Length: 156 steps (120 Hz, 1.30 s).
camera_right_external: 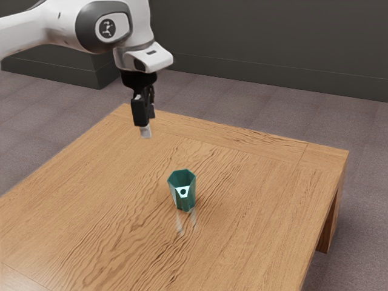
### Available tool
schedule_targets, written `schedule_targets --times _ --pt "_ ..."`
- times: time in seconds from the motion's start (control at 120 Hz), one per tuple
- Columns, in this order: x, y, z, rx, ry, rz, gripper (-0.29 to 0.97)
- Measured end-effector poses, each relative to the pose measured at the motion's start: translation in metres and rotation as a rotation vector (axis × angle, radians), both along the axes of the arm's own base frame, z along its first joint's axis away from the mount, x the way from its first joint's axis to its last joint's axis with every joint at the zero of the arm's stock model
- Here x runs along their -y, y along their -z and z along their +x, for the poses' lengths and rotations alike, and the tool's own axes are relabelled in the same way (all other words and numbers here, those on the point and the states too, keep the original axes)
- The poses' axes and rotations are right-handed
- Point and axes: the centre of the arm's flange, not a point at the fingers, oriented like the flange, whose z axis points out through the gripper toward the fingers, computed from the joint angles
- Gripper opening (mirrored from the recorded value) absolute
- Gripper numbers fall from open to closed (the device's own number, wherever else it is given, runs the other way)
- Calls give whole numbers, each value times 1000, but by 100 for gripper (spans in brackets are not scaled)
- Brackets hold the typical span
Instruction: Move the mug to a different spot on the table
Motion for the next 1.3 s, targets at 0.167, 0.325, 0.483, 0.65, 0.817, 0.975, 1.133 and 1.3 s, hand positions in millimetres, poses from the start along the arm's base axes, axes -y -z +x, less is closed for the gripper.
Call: schedule_targets --times 0.167,0.325,0.483,0.65,0.817,0.975,1.133,1.3 --pt "-11 0 2 1 -5 -1 68" --pt "-26 4 5 -7 -16 0 68" --pt "-49 13 -3 -19 57 63 68" --pt "-61 52 0 -39 200 95 68" --pt "-60 82 14 -5 359 90 68" --pt "-47 113 18 41 505 82 68" --pt "-3 145 13 77 680 72 68" --pt "32 181 9 93 844 63 68"
